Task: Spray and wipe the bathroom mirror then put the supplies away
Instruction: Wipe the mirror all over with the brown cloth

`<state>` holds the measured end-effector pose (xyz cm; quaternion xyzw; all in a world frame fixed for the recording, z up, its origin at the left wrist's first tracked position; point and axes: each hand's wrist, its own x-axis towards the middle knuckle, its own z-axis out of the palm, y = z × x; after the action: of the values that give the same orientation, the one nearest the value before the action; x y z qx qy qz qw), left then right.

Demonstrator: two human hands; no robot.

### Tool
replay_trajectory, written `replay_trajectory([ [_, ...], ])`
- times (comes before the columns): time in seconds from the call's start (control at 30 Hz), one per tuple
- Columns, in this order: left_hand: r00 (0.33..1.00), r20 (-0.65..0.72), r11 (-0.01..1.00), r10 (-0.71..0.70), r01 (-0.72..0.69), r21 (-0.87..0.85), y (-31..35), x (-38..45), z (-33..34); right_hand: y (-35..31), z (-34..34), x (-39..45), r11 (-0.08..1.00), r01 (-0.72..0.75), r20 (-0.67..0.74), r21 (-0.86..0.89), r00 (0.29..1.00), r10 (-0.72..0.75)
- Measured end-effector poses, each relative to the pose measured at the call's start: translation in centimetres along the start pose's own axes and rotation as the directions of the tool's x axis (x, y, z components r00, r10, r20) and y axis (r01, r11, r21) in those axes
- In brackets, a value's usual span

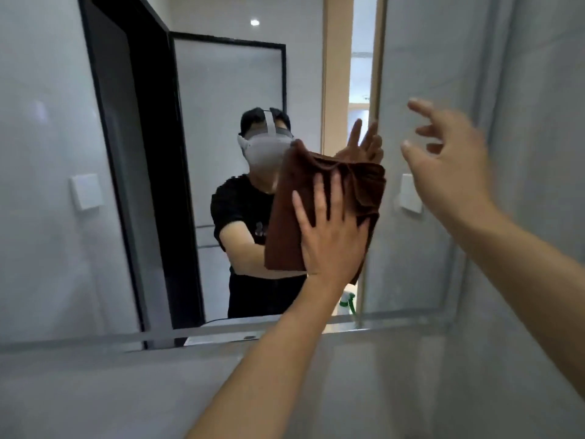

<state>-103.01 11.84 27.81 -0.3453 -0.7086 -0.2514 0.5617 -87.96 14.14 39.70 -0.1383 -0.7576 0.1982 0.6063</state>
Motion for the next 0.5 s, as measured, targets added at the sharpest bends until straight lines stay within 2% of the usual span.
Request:
replay_trajectory([
  [0.1, 0.968, 0.077, 0.971, 0.238, -0.236, -0.036, 6.8, -0.6, 2.6, 1.6, -3.4, 0.2, 0.999, -0.039, -0.019, -0.024, 0.999, 0.038],
  [0.17, 0.925, 0.159, 0.938, 0.344, -0.346, -0.019, 9.1, -1.4, 3.7, 2.2, -4.6, 0.0, 0.998, -0.055, -0.026, -0.032, 0.998, 0.054],
  [0.33, 0.783, 0.259, 0.811, 0.566, -0.585, -0.001, 7.8, -3.6, 3.9, 1.8, -4.2, -1.1, 0.995, -0.099, -0.043, -0.012, 0.994, 0.099],
  [0.4, 0.765, 0.259, 0.797, 0.59, -0.604, -0.03, 4.8, -4.5, 2.8, 0.5, -2.8, -1.9, 0.994, -0.104, -0.01, 0.012, 0.994, 0.105],
  [0.5, 0.823, 0.231, 0.851, 0.519, -0.524, -0.043, -1.4, -5.7, 0.5, -2.1, -0.4, -2.8, 0.997, -0.067, 0.032, 0.027, 0.997, 0.066],
])
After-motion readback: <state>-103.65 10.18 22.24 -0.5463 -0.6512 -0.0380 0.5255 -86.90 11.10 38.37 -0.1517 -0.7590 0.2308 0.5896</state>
